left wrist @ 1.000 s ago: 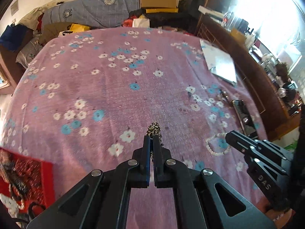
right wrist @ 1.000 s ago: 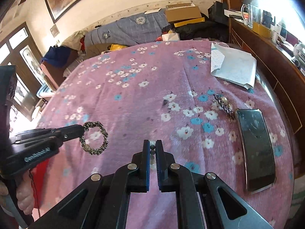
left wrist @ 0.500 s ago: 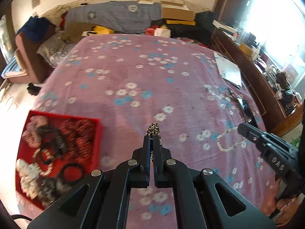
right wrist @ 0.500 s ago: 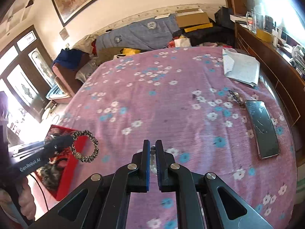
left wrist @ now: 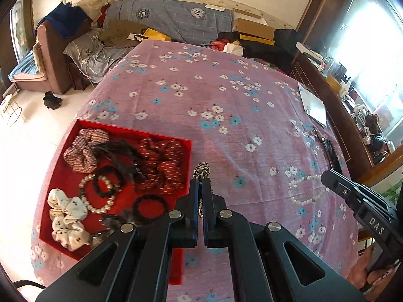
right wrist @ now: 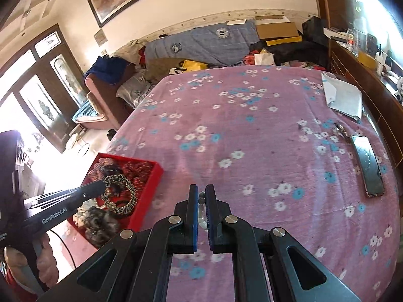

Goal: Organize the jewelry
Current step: 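Carry the leopard-print scrunchie toward the red tray with the left tool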

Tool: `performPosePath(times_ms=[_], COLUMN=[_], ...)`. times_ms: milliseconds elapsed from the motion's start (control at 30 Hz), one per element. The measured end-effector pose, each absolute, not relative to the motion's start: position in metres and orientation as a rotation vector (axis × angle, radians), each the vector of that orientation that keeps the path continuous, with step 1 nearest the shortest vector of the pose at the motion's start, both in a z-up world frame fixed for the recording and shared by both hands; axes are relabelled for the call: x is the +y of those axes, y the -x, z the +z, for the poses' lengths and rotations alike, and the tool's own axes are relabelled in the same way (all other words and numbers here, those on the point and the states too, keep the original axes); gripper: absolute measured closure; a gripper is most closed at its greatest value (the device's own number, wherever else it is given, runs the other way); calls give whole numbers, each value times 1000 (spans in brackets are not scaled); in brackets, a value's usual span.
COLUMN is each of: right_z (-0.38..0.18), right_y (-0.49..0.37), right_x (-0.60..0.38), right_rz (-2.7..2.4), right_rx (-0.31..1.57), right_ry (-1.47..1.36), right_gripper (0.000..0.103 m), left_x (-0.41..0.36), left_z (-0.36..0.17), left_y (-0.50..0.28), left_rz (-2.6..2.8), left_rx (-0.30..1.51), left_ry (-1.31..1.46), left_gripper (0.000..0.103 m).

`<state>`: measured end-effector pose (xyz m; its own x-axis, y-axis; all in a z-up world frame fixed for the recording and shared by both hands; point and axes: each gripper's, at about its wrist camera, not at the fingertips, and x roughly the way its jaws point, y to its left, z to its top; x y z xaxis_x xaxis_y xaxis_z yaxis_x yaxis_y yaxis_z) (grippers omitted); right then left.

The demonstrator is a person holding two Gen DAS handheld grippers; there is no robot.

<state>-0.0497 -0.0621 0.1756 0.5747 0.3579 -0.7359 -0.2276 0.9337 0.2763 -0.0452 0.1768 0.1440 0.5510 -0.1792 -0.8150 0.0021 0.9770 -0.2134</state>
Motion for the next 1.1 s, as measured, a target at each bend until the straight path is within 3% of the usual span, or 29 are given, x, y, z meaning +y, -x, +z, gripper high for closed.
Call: performPosePath(times_ms=[533, 1100], right_z=[165, 181], right_y=[76, 82], right_x=[12, 9], right_rz=[359, 517], right_rx=[953, 888], right_ry=[-94, -104], right_gripper=[96, 96], left_x=[226, 200], left_z=[127, 174], left_y=[53, 93], left_rz=[-80, 62], left_rx=[1021, 941], left_ry=[178, 122], left_gripper=[101, 101])
